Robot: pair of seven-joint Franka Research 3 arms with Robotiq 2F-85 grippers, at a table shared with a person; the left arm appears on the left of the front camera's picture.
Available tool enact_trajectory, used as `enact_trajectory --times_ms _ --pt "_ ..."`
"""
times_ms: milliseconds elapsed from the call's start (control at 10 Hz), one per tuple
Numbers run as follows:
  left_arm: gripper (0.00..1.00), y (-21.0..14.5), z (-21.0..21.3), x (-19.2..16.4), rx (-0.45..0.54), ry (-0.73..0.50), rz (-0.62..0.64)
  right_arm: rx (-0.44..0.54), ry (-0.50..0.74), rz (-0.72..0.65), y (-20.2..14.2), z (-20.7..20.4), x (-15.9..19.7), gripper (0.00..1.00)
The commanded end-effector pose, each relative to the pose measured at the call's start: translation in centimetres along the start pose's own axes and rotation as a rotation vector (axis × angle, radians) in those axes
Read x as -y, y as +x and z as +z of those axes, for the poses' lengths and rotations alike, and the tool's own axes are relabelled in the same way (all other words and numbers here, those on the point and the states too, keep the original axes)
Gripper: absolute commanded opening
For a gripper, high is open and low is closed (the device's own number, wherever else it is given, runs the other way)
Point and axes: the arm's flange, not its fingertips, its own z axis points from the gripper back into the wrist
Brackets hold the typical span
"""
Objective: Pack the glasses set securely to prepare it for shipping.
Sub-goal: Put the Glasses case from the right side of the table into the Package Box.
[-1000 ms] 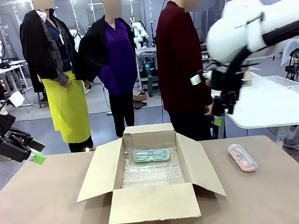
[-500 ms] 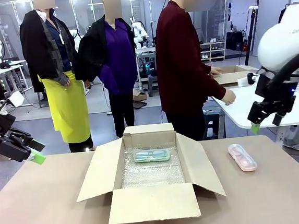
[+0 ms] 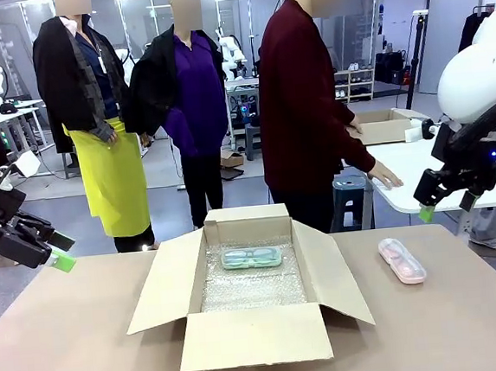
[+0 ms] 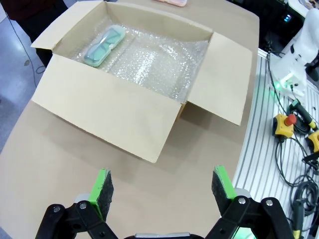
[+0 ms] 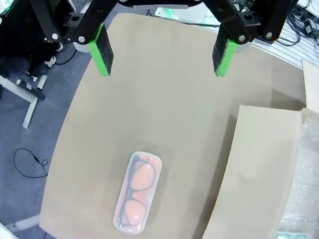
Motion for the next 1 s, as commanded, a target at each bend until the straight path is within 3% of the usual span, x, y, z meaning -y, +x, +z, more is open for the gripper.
enact_trajectory --times_ms 0,700,900 --pt "1.0 -0.1 0.2 -0.1 0.023 -0.017 -0.02 -0.003 0.0 0.002 0.0 0.0 0.0 1.0" --pt "1.0 -0.1 0.2 -0.1 0.023 -0.017 -0.02 -0.003 0.0 0.0 0.0 -0.1 0.0 1.0" --pt "1.0 -0.1 0.2 -0.1 0.023 -0.017 -0.02 -0.04 -0.001 -0.028 2.4 -2.0 -0.2 1.0"
